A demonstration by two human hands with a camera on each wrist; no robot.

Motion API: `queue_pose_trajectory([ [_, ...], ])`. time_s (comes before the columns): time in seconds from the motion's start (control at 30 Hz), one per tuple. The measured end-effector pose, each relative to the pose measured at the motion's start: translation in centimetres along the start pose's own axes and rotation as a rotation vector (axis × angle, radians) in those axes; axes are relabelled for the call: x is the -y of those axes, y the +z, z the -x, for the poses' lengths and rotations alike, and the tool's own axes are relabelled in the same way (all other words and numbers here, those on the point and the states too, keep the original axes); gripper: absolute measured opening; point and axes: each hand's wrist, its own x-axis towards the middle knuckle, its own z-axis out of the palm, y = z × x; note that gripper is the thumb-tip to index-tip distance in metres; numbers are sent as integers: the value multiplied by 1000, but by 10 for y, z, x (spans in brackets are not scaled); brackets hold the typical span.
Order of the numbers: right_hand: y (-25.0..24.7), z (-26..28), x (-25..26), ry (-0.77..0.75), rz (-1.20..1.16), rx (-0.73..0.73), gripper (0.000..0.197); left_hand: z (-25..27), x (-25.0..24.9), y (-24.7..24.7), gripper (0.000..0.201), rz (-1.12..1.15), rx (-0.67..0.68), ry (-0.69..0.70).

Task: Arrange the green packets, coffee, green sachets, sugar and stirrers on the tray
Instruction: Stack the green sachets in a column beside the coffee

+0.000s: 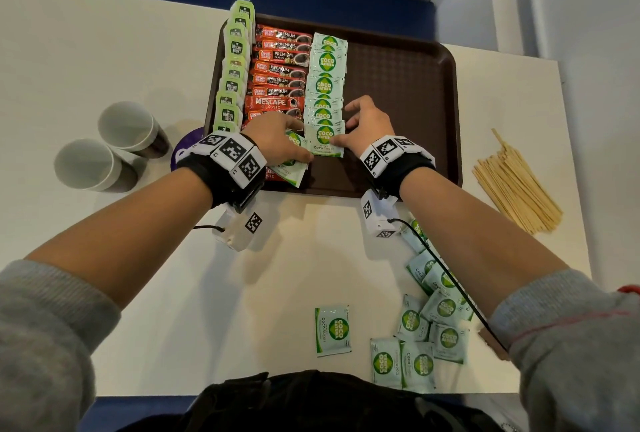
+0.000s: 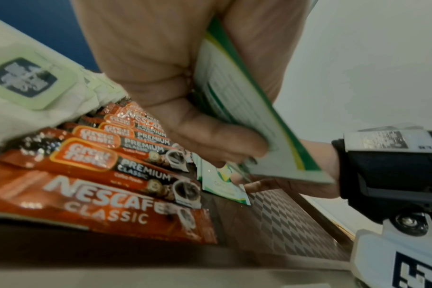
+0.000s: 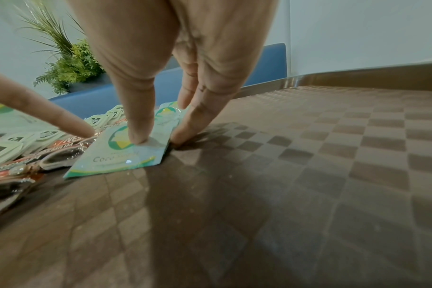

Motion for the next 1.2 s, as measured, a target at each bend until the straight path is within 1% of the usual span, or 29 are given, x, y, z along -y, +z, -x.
queue_pose_trajectory([
  [0.07, -1, 0, 0, -2, 4, 2, 59, 2, 2, -2, 69, -35, 6, 1],
  [0.2, -1, 1, -1, -6, 20, -5, 58, 6, 5, -1, 79, -124, 64, 0],
  [0.4, 0, 2, -1, -6, 24, -9, 56, 8, 3, 1, 78, -153, 98, 12],
  [0.47, 1, 2, -1, -6, 22, -12, 56, 9, 3, 1, 80, -141, 89, 20],
  [0.57, 0, 2, -2, -7, 18, -14, 55, 8, 3, -3, 89, -128, 38, 16],
  [0.67, 0, 3, -1, -9, 18, -10, 55, 8, 5, -2, 94, -166, 57, 12],
  [0.8, 2, 3, -1, -12, 22, -14, 55, 10, 6, 3, 91, -195, 105, 11],
  [0.87, 2, 2, -2, -13, 21, -17, 55, 11, 7, 5, 91, -177, 87, 19],
  [0.97, 2, 2, -2, -12, 15, -18, 54, 8, 6, 3, 98, -143, 46, 23],
  [1.07, 3, 2, -2, -14, 17, -23, 54, 5, 2, 0, 103, -142, 53, 20],
  [1.2, 3, 2, -2, -16, 16, -27, 53, 3, 0, 1, 99, -174, 71, 28],
])
